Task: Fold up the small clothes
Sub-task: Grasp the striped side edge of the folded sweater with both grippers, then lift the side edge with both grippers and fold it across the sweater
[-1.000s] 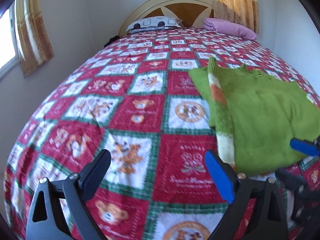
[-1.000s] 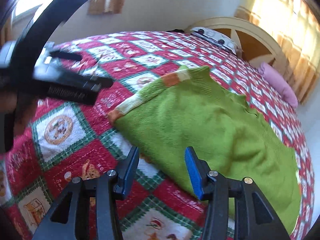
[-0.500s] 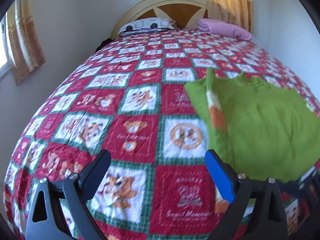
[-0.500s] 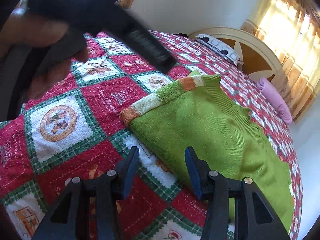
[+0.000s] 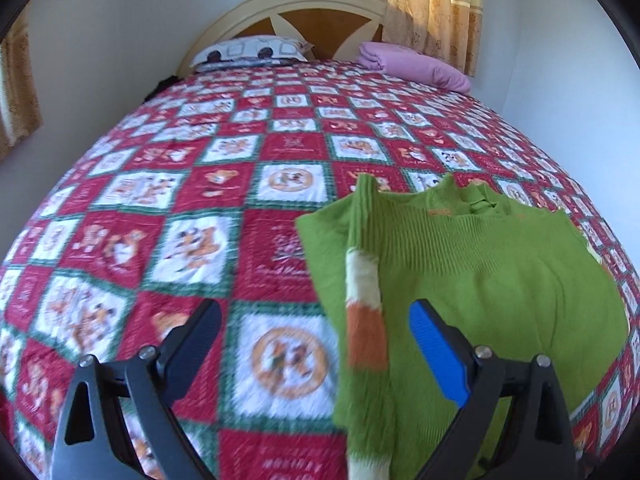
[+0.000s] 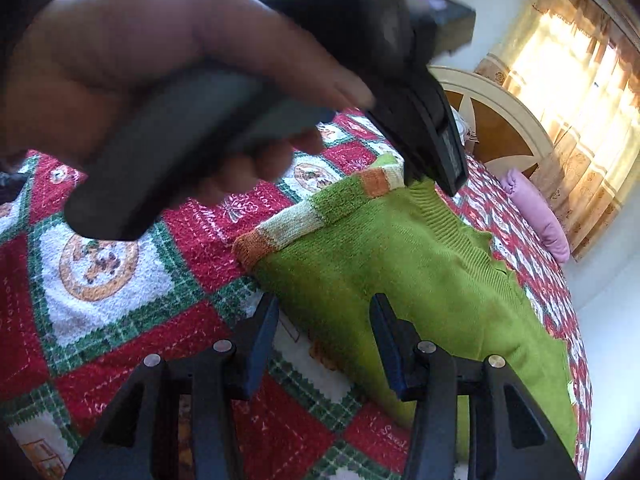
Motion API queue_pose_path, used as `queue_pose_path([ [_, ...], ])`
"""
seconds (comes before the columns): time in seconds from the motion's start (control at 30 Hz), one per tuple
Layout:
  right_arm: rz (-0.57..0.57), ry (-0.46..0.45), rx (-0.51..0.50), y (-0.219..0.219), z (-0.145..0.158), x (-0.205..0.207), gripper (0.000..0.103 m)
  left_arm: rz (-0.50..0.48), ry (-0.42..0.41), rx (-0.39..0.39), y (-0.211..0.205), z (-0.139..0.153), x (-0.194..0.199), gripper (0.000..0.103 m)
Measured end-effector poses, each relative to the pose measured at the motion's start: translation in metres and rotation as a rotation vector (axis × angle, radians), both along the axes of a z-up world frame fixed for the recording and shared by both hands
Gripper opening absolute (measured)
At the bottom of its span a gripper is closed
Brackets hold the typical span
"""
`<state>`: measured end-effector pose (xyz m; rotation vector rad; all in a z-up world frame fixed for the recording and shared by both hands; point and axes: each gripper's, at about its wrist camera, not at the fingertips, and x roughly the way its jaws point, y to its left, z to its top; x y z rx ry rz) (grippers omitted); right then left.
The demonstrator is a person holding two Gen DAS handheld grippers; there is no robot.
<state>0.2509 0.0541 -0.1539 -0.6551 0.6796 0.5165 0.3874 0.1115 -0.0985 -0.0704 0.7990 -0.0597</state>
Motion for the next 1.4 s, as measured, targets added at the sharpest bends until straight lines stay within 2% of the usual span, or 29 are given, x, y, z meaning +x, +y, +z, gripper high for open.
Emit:
queue_pose_path([
  [0.07, -0.003, -0.004, 0.002, 0.001, -0.001, 0.001, 0.048, 0.0, 0.019, -0.016, -0.002, -0.005, 0.011, 0.095],
  [0.2, 0.0, -0.025, -0.015, 0.009, -0.001, 0.003, 0.048, -0.004, 0.067, -0.113, 0.001, -0.013, 0.032, 0.077],
  [0.3, 0.002, -0.046, -0.044, 0.016, -0.002, 0.003, 0.048, 0.005, 0.099, -0.152, 0.003, -0.021, 0.046, 0.074],
  [0.37, 0.009, -0.062, -0.058, 0.018, -0.004, 0.002, 0.048, -0.004, 0.12, -0.191, 0.004, -0.028, 0.053, 0.069],
  [0.4, 0.015, -0.07, -0.067, 0.019, -0.005, 0.002, 0.046, -0.011, 0.133, -0.202, 0.003, -0.032, 0.056, 0.063],
  [0.47, 0.035, -0.056, -0.066, 0.021, -0.006, 0.001, 0.025, -0.018, 0.125, -0.227, 0.005, -0.035, 0.057, 0.057],
  [0.53, 0.052, -0.054, -0.084, 0.025, -0.007, -0.003, 0.014, -0.044, 0.124, -0.263, 0.007, -0.035, 0.058, 0.032],
  [0.6, 0.051, -0.045, -0.082, 0.025, -0.006, -0.007, 0.011, -0.064, 0.128, -0.327, 0.01, -0.034, 0.058, 0.017],
  [0.83, 0.02, -0.029, 0.024, 0.005, 0.018, -0.013, 0.009, -0.056, 0.159, -0.374, 0.013, -0.022, 0.055, 0.015],
  [1.07, -0.051, 0.032, 0.152, -0.031, 0.039, 0.001, 0.007, -0.024, 0.172, -0.447, 0.012, -0.004, 0.056, 0.015],
  [1.2, -0.097, 0.088, 0.232, -0.053, 0.046, 0.008, 0.006, -0.027, 0.159, -0.462, 0.003, 0.01, 0.056, 0.014],
  [1.4, -0.144, 0.121, 0.314, -0.082, 0.057, 0.013, 0.005, -0.048, 0.144, -0.454, -0.023, 0.034, 0.052, 0.014],
])
